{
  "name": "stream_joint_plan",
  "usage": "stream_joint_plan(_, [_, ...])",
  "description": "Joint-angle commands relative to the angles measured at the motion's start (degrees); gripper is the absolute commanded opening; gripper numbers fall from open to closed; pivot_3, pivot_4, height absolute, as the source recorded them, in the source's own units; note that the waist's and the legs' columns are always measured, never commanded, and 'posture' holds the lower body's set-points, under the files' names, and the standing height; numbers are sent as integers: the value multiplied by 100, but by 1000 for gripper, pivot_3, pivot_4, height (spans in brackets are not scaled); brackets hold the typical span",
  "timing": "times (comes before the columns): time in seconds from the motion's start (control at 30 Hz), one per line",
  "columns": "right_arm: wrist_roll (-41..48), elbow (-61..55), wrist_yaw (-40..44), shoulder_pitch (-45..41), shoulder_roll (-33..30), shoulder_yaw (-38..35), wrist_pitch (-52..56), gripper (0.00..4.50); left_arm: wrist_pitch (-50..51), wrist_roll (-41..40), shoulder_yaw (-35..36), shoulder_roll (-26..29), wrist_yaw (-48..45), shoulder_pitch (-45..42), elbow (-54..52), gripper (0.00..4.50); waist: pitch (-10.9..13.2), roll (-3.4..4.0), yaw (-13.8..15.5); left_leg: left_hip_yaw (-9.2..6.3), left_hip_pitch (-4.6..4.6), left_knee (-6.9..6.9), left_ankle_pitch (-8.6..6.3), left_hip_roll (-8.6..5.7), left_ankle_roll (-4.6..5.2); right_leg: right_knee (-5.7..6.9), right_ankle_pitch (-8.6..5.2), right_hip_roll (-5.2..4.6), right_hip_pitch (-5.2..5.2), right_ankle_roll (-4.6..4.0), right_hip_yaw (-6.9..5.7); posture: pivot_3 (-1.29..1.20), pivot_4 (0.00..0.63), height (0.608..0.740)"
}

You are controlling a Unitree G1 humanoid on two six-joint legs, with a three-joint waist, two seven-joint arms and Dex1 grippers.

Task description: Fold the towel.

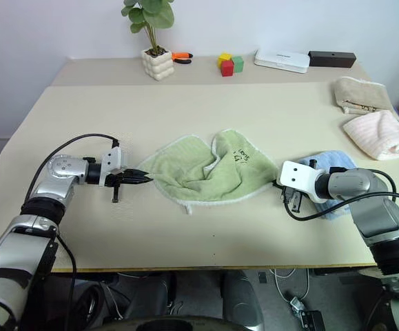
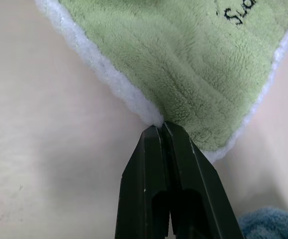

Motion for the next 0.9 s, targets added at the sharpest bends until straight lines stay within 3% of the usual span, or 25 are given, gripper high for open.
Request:
stream_joint_plan(0.03, [65,-185,-57,-23,37,-122,-29,0,715,-75,206,139,32,170,63,34,0,0,-14,0,0,0,0,0,0,1,1,1,-1,1,0,0,150,740])
stream_joint_plan(0.4, [487,-322,41,-190,269,-202,92,0,2417,-1316,1879,1247,664,1121,-2225,34,26,-28,-257,-6,-42,-8,0,6,0,12,1,2,-47,1,-2,0,150,740])
stream_joint_plan(0.63, [1633,-1111,599,-347,238,-424,1355,0,3862,-1946,2625,1979,880,3248,-5100,34,34,-27,-258,-5,-66,-11,0,7,0,7,1,-4,-68,2,-2,0,150,740])
stream_joint_plan(0.77, [2139,-1667,874,-308,-76,-564,2207,0,3957,-1944,2808,2016,1109,3968,-5715,34,38,-29,-158,-5,-75,-6,0,6,0,7,-1,-5,-77,-2,-3,0,150,740])
stream_joint_plan(0.9, [1474,-847,256,-1198,378,-375,1188,0,3250,-1415,2481,1575,1939,3205,-5294,34,41,-33,-99,-2,-79,4,0,5,-1,0,-9,-4,-79,-26,-3,0,150,740])
